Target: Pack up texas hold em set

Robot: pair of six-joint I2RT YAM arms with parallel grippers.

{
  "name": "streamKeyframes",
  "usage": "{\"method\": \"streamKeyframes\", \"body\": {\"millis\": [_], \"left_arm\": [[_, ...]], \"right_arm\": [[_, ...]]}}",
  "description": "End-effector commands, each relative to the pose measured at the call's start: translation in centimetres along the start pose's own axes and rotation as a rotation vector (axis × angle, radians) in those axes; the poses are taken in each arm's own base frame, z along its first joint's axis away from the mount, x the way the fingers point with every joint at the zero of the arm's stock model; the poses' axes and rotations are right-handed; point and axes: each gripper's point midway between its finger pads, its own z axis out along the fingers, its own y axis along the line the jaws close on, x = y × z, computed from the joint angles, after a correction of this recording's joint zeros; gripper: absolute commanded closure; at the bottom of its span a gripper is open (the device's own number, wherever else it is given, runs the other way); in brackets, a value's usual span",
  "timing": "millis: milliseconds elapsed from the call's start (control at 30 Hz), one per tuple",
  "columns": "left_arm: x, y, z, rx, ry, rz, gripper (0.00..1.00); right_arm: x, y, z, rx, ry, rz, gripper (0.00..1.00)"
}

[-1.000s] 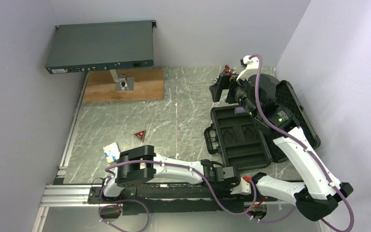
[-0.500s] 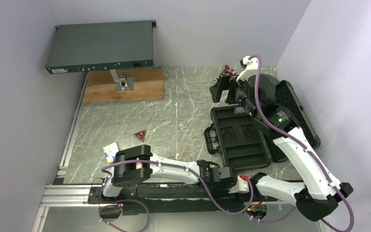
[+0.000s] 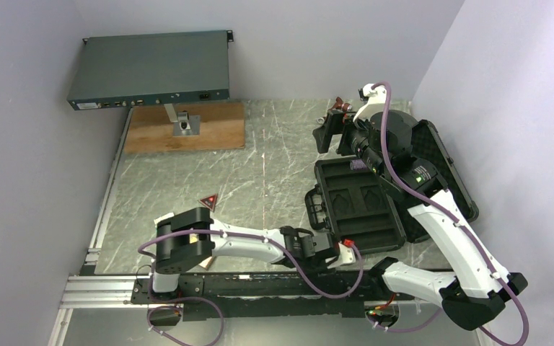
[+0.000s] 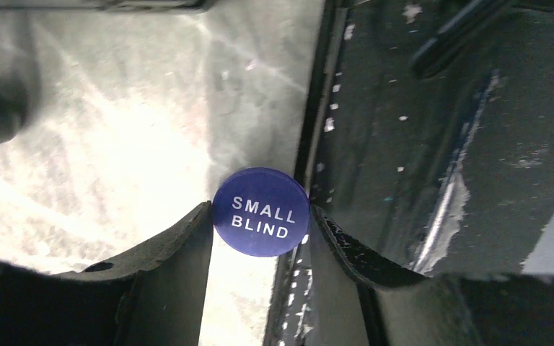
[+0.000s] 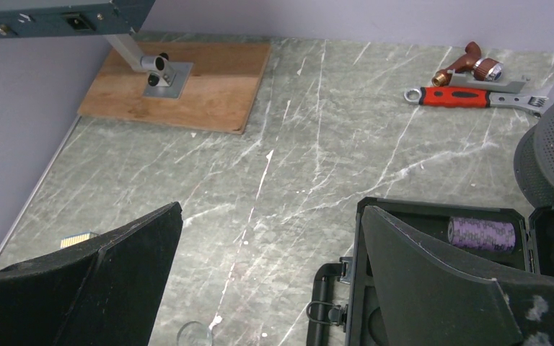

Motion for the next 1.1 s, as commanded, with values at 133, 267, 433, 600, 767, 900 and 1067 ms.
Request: {"method": "streamKeyframes", "body": {"millis": [133,267,433,600,767,900,1067], "left_arm": [[-1.6,3.3,-3.1,-0.104,-0.065,-0.038,0.72],[-2.4,4.3,-4.0,-0.121,-0.087,-0.029,0.72],[-3.7,5.7,-5.1,-0.138,-0.118,-0.017,0.72],[-5.4,7.4,-6.3,-0.154,-0.159,-0.019,0.72],[-7.8,9.7,-7.1,-0.18,-0.213,-0.024,0.73],[-9.6,11.4,-7.3,-0.204,-0.251,-0.028,0.73],[-11.7,13.1,-7.1,-0.212,-0.301,-0.033,0.73]], "right_arm": [[-1.9,0.5,-0.7,-0.021,-0.059,0.017,0.0],[-2.8,0.7,-1.0,-0.027,-0.078,0.019,0.0],[-4.2,1.0,-1.2,-0.033,-0.113,0.03,0.0],[-6.0,1.9,-1.8,-0.066,-0.158,0.055,0.0],[-7.4,2.5,-2.3,-0.093,-0.196,0.073,0.0],[-8.0,2.9,-2.9,-0.118,-0.217,0.089,0.0],[-8.3,2.9,-3.3,-0.123,-0.228,0.097,0.0]]}}
